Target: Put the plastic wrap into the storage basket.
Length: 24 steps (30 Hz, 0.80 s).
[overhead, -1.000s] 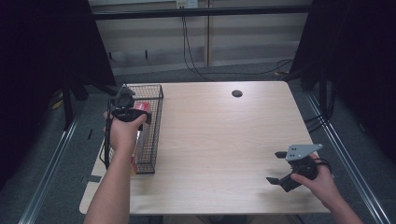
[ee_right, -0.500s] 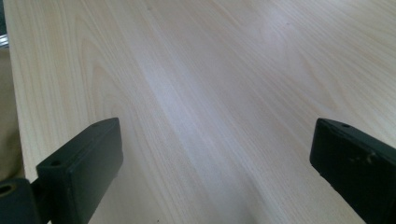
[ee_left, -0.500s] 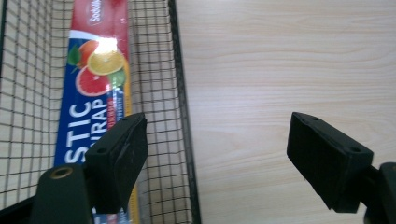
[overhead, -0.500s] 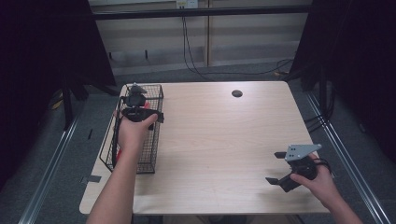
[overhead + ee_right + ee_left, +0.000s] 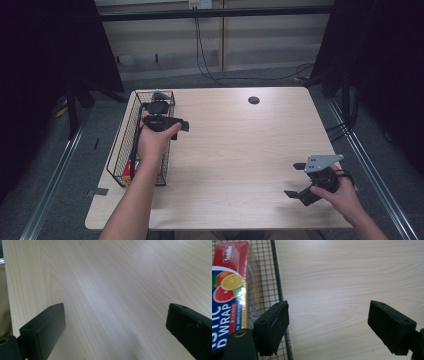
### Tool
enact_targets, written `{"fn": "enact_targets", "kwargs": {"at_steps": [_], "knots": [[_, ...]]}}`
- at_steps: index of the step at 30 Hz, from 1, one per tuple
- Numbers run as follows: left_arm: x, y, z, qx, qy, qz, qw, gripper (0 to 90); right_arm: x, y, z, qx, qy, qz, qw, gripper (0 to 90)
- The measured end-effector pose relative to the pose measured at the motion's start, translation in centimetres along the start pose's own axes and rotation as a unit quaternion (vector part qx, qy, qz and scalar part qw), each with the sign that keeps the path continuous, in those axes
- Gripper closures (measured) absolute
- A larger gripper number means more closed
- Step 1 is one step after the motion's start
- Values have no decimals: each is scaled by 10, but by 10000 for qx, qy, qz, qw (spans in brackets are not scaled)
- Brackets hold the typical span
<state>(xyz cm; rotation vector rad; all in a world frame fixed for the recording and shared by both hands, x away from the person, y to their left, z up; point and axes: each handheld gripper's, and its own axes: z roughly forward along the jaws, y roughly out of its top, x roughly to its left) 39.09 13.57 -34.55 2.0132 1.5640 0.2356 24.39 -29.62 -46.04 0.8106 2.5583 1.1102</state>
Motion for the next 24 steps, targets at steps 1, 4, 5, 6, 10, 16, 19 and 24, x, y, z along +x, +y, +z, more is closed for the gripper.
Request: {"fn": "enact_targets", "kwargs": {"at_steps": [1,4,5,6,10,16,19,24], "knots": [[-2,0,1,-14,2,32,10000,171,0,0,0,-3,-1,-1,10000,24],[-8,-3,3,-14,-76,141,9999,165,0,0,0,1,-3,0,10000,24],[-11,-4,4,-12,-111,161,9998,160,0,0,0,-6,6,-4,10000,24],[-14,-5,5,-17,-137,191,9997,158,0,0,0,-10,7,0,10000,24],[-20,-8,10,-32,-220,324,9992,147,0,0,0,-1,10,-4,10000,24],[-30,-15,16,-87,-408,406,9983,124,0,0,-1,-9,9,-12,10000,24],[-35,-18,18,-109,-493,477,9976,119,0,0,0,-6,0,-11,10000,24],[-42,-22,23,-195,-613,509,9966,109,1,0,0,14,2,-16,10000,24]]}}
